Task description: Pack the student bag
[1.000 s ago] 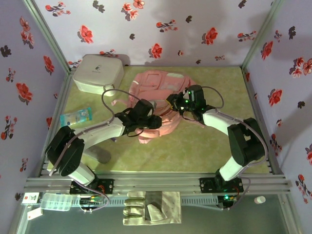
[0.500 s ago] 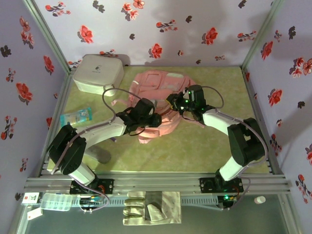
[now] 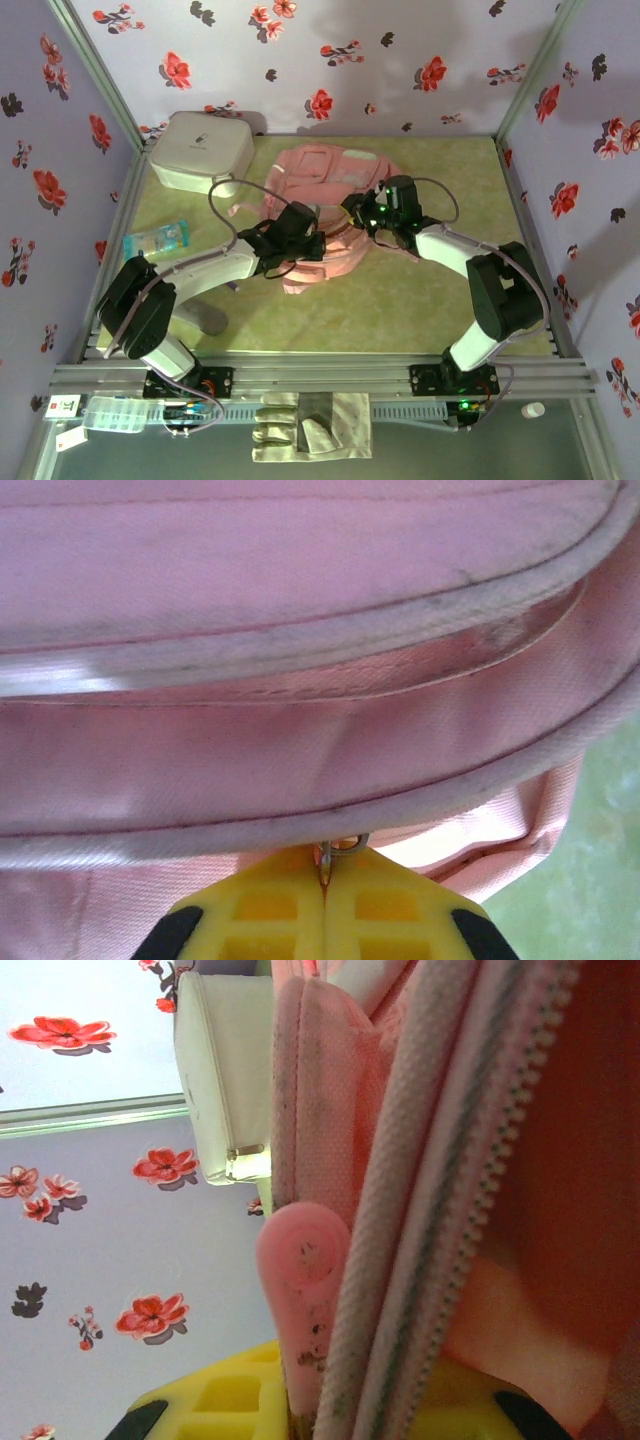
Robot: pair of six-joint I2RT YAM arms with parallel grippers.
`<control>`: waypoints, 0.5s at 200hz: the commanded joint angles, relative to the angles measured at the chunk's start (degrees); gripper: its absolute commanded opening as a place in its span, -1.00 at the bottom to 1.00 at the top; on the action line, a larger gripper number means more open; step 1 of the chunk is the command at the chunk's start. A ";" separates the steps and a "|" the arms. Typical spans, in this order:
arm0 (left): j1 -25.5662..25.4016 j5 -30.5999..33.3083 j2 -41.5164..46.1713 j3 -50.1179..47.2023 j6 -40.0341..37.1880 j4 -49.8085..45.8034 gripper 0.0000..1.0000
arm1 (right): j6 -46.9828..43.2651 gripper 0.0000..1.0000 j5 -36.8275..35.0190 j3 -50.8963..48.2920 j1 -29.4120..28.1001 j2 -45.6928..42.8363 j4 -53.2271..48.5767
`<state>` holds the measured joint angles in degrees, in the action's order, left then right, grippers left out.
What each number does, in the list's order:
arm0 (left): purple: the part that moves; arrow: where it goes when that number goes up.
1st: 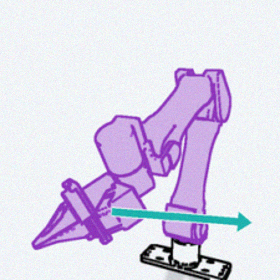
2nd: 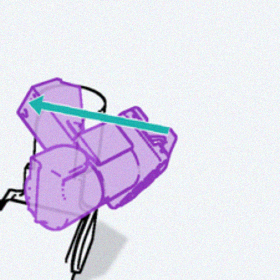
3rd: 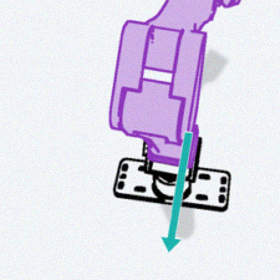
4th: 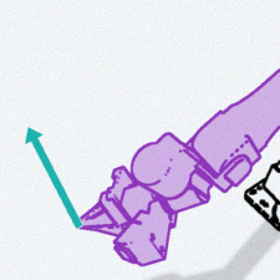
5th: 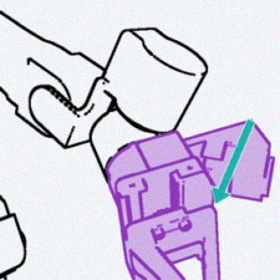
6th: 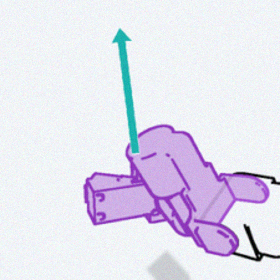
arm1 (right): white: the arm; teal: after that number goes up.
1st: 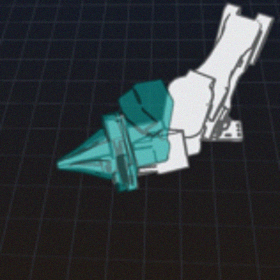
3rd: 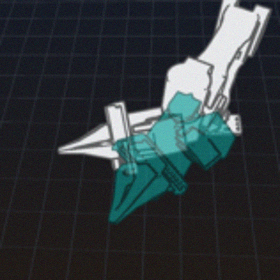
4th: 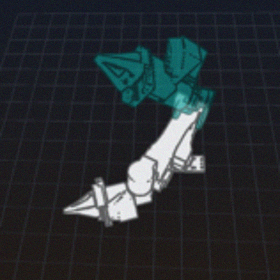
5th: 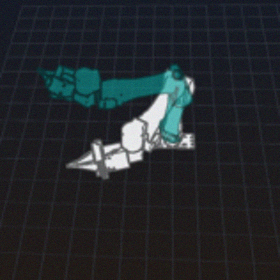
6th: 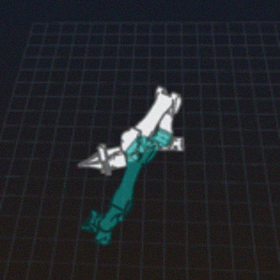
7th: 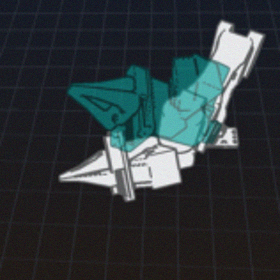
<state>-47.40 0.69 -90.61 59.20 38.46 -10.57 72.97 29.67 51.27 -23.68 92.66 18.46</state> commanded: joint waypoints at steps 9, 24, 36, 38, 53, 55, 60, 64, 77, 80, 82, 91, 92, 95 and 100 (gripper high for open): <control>1.95 4.73 3.79 -2.64 -3.08 -5.76 -1.00 | -5.49 -0.81 -2.43 -1.07 2.64 -4.75 1.20; 3.00 3.64 5.39 -5.59 -4.55 -6.15 -1.00 | -7.67 -0.84 -2.76 -1.89 3.77 -5.97 -1.11; 3.92 2.18 6.13 -7.35 -6.16 -5.94 -1.00 | -8.55 -0.86 -3.00 -3.06 4.80 -6.92 -1.64; 4.05 1.90 6.23 -7.57 -6.52 -5.84 -1.00 | -8.59 -0.86 -3.02 -3.17 4.88 -7.03 -1.61; 4.50 0.19 6.39 -7.72 -9.38 -4.88 -1.00 | -9.16 -0.85 -2.96 -4.27 5.44 -7.42 -2.00; 4.51 -0.03 6.34 -7.61 -9.79 -4.61 -1.00 | -9.23 -0.84 -2.84 -4.32 5.48 -7.37 -2.02; 4.51 -1.08 6.19 -7.19 -10.69 -3.96 -1.00 | -9.21 -0.83 -2.50 -4.46 5.47 -7.18 -2.07; 4.46 -2.04 5.98 -6.68 -11.31 -3.39 -1.00 | -8.99 -0.80 -2.08 -4.55 5.45 -7.00 -1.92; 4.18 -5.38 5.17 -4.96 -12.61 -0.63 -1.00 | -6.80 -0.68 -0.59 -5.70 5.46 -6.47 0.57; 4.04 -5.96 4.91 -4.54 -12.92 0.05 -1.00 | -5.90 -0.63 -0.27 -6.18 5.39 -6.52 1.80; 3.95 -6.31 4.76 -4.29 -13.13 0.47 -1.00 | -5.55 -0.61 -0.21 -6.44 5.35 -6.53 2.13; 3.16 -7.63 3.92 -2.86 -13.85 1.96 -1.00 | -2.46 -0.47 0.06 -8.53 5.38 -6.70 6.08; 3.09 -7.85 3.84 -2.69 -13.94 2.13 -1.00 | -2.16 -0.46 0.05 -8.76 5.39 -6.79 6.47; 2.85 -8.34 3.50 -2.09 -14.20 2.43 -1.00 | -1.34 -0.42 -0.08 -9.46 5.33 -6.96 7.61; 2.38 -9.14 2.73 -1.12 -14.67 2.86 -1.00 | -0.23 -0.33 -0.33 -10.53 5.15 -7.25 9.34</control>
<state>-43.64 -2.92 -86.08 53.15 28.60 -11.79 68.34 30.87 44.69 -19.46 87.44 17.63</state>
